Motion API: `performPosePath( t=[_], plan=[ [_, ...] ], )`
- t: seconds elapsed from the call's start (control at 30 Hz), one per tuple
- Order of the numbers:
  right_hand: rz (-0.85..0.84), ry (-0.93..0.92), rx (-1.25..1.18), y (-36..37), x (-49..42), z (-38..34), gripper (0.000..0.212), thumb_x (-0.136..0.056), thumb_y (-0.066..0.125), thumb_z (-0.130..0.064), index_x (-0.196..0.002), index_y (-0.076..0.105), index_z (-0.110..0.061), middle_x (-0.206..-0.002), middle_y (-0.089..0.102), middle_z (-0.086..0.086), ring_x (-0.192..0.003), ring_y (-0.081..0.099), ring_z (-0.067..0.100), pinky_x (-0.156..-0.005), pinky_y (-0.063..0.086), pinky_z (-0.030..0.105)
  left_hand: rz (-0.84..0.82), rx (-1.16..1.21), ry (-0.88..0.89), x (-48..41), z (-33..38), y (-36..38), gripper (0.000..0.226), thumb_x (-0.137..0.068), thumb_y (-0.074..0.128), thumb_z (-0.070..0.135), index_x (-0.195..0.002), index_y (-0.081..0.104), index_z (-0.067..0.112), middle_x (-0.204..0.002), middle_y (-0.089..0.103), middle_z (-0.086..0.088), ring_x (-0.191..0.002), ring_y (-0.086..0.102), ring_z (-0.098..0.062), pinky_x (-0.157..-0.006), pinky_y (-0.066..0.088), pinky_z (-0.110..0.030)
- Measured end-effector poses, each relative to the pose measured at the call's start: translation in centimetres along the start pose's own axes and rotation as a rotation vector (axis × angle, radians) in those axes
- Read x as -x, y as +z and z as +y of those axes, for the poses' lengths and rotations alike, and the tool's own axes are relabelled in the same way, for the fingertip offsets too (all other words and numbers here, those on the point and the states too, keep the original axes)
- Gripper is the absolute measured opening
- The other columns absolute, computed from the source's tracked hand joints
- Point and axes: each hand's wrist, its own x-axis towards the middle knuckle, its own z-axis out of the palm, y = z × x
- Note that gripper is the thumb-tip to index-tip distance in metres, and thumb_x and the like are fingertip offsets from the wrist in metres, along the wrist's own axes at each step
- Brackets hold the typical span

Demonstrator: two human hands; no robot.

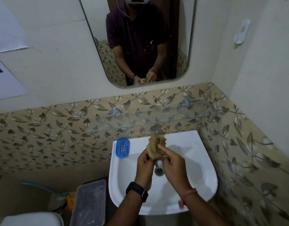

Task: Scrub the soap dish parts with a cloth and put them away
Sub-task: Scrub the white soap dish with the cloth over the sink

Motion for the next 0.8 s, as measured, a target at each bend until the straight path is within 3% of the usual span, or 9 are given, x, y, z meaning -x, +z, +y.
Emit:
performPosePath(
  t=[0.1, 0.2, 0.33, 0.5, 0.6, 0.7, 0.8],
  plan=[
    [0.072, 0.163, -0.099, -0.4, -2.8, -1.2, 0.040, -0.092, 0.053, 0.004, -0.120, 0.073, -0.016, -0.119, 0.073, 0.001, -0.112, 0.066, 0.017, -0.100, 0.053, 0.034, -0.048, 0.054, -0.006, 0.3, -0.2, -0.3, 0.023, -0.102, 0.056, 0.014, -0.119, 0.072, 0.010, -0.118, 0.074, -0.018, -0.109, 0.068, -0.029, -0.096, 0.053, -0.044],
    [0.043, 0.073, -0.052, 0.2, -2.2, -2.0, 0.046, -0.092, 0.051, 0.008, -0.126, 0.069, -0.016, -0.124, 0.070, 0.000, -0.114, 0.064, 0.013, -0.102, 0.052, 0.030, -0.046, 0.091, 0.011, -0.4, 0.2, -0.7, 0.024, -0.102, 0.056, 0.009, -0.119, 0.072, 0.011, -0.119, 0.074, -0.018, -0.109, 0.069, -0.027, -0.096, 0.054, -0.042],
    [0.021, 0.008, 0.044, 1.5, 2.0, -0.2, 0.052, -0.090, 0.053, 0.010, -0.128, 0.067, -0.022, -0.118, 0.072, -0.007, -0.107, 0.067, 0.007, -0.094, 0.055, 0.023, 0.034, 0.094, -0.007, -1.3, 0.8, -1.4, 0.028, -0.097, 0.057, 0.001, -0.111, 0.076, 0.016, -0.111, 0.077, -0.017, -0.101, 0.072, -0.027, -0.082, 0.059, -0.034],
    [0.133, 0.243, -0.045, 1.4, -1.9, -0.1, 0.028, -0.094, 0.057, -0.003, -0.112, 0.075, -0.013, -0.110, 0.075, 0.005, -0.104, 0.069, 0.023, -0.090, 0.057, 0.036, -0.066, 0.098, -0.019, -0.5, -0.2, -1.7, 0.024, -0.102, 0.059, 0.021, -0.119, 0.072, 0.012, -0.119, 0.072, -0.024, -0.109, 0.067, -0.032, -0.096, 0.051, -0.047],
    [0.153, 0.140, -0.051, 1.0, -3.7, -1.7, 0.036, -0.092, 0.053, 0.003, -0.118, 0.073, -0.013, -0.118, 0.072, 0.003, -0.110, 0.066, 0.018, -0.097, 0.054, 0.034, -0.099, 0.082, -0.012, -0.5, 0.0, -1.4, 0.025, -0.102, 0.059, 0.024, -0.121, 0.072, 0.014, -0.119, 0.073, -0.019, -0.110, 0.068, -0.029, -0.098, 0.052, -0.046],
    [0.045, 0.010, -0.012, 1.3, -1.6, -2.0, 0.050, -0.089, 0.052, 0.009, -0.126, 0.069, -0.020, -0.119, 0.070, -0.008, -0.106, 0.065, 0.006, -0.096, 0.054, 0.023, -0.053, 0.104, -0.010, -1.4, 0.7, -1.6, 0.023, -0.102, 0.057, 0.015, -0.120, 0.072, 0.013, -0.120, 0.074, -0.017, -0.114, 0.068, -0.033, -0.098, 0.054, -0.045],
    [0.033, 0.030, 0.001, 1.6, 0.8, -0.4, 0.051, -0.090, 0.053, 0.011, -0.127, 0.068, -0.021, -0.118, 0.072, -0.007, -0.105, 0.067, 0.006, -0.095, 0.055, 0.024, -0.024, 0.114, -0.024, -1.8, 0.9, -1.9, 0.024, -0.101, 0.056, 0.010, -0.115, 0.075, 0.014, -0.115, 0.075, -0.018, -0.108, 0.071, -0.033, -0.091, 0.058, -0.040]
  ],
)
